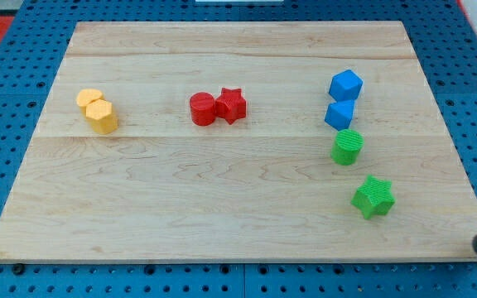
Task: Move the red star to the top of the red circle
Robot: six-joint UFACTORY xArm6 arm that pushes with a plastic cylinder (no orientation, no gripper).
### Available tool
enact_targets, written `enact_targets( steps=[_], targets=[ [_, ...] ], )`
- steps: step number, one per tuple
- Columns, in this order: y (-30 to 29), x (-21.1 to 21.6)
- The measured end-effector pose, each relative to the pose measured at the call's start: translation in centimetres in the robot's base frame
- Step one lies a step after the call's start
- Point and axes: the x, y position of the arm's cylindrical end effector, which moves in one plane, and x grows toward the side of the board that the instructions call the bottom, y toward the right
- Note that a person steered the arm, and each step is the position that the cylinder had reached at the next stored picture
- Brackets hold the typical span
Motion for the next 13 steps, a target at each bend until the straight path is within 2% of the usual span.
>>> enact_targets(
  steps=[1,2,6,7,9,10,12,13],
  targets=[
    [-7.7,-1.1],
    [-11.6,-2.5],
    [-14.5,-4.4],
    [-14.4,-7.5],
    [-19.2,-11.7],
    [-21.5,-16.9],
    [-30.3,-22.7],
    [-31.5,-24.6]
  ],
)
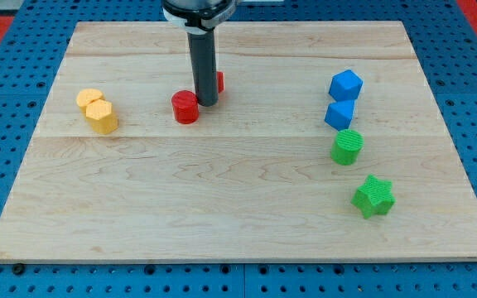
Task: Move the red star to the top of the red circle
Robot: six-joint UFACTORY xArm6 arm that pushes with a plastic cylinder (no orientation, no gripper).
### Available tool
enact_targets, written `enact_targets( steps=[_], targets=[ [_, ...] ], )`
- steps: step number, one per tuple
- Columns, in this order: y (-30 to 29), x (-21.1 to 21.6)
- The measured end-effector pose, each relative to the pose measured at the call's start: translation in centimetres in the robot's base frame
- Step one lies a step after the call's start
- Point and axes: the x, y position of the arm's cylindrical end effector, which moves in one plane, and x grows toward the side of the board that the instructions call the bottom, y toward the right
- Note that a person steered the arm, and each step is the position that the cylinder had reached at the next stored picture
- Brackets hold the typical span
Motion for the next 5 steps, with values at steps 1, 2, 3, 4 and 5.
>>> enact_targets(
  steps=[1,2,3,4,5],
  targets=[
    [3.4,0.0],
    [4.8,-1.8],
    [2.8,-4.6],
    [-0.6,-4.7],
    [-1.1,-7.2]
  ],
)
